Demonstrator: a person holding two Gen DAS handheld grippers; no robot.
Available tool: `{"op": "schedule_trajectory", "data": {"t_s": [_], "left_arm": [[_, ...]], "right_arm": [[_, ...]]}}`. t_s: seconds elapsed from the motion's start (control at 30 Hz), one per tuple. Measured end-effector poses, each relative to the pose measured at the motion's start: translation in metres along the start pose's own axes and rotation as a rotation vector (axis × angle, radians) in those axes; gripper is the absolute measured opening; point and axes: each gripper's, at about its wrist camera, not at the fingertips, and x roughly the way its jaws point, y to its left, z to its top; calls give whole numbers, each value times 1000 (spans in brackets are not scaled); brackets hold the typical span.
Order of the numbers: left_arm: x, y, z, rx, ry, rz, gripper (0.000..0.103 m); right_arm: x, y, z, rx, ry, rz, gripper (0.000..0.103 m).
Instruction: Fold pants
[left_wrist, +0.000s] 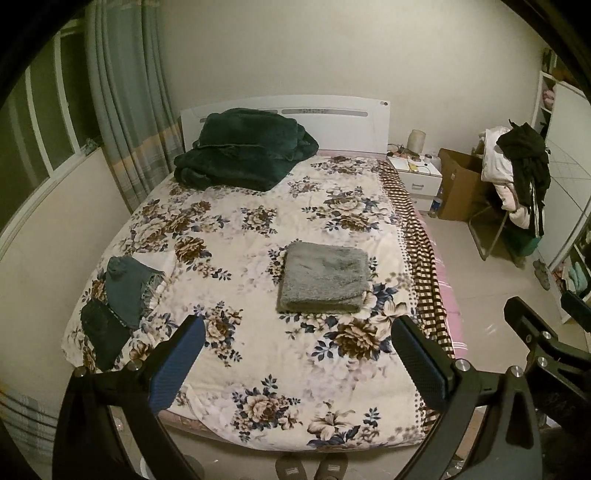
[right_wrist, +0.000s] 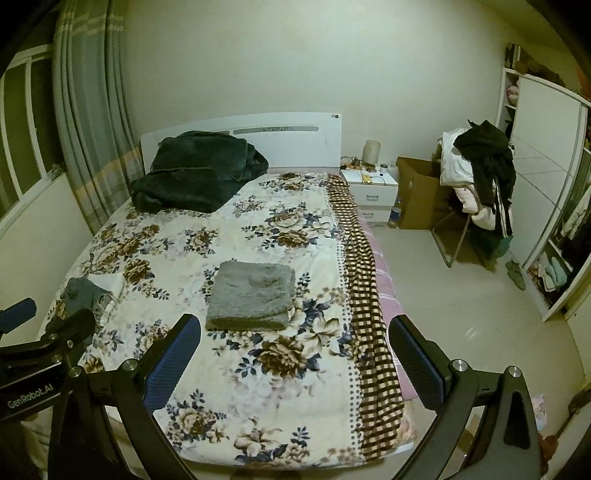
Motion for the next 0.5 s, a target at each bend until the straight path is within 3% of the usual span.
{"op": "schedule_trajectory", "data": {"t_s": [0.5], "left_arm": [[-2,2,-4,-2,-2,2,103]], "right_arm": [[2,-8,-7,21,12,2,103]]}}
